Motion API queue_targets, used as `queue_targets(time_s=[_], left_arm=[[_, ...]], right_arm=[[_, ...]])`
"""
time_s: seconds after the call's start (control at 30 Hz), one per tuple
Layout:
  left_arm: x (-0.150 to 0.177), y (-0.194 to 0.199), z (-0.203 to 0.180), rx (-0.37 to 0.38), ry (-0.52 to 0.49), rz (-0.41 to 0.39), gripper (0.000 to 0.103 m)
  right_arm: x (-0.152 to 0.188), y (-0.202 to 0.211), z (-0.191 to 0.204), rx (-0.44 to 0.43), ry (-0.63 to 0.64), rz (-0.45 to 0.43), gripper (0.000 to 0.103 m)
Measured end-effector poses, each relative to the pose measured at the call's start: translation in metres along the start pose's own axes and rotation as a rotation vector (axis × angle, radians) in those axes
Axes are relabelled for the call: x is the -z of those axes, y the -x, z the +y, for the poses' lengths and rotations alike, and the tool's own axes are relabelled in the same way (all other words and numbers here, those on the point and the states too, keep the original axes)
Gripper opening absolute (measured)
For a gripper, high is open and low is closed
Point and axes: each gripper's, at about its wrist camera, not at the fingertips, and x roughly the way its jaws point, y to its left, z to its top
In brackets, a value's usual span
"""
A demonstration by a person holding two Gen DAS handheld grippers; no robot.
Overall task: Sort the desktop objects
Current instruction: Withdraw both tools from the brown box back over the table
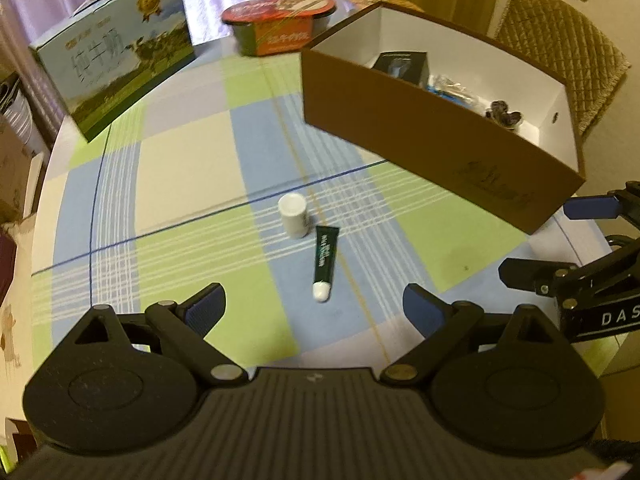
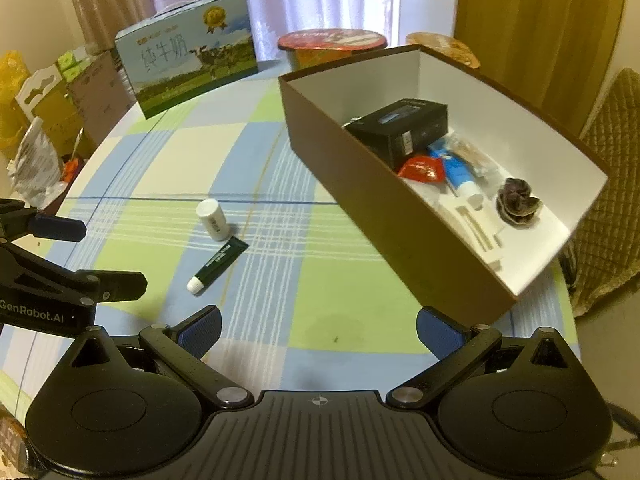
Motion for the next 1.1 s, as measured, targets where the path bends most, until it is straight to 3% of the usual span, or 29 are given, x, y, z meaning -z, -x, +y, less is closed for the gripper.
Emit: queue_targets(time_s=[0.77, 1.1], left_arm=[[0.022, -0.04, 0.065, -0.09, 0.146, 0.068, 0.093], [0.035, -0.071, 0.1, -0.116, 0.188, 0.134, 0.093]], right_arm=[[0.006, -0.08, 0.034, -0.16, 0.024, 0.084, 0.101], [0.014, -0.121, 0.059, -0.138, -0.023, 0.124, 0.101]])
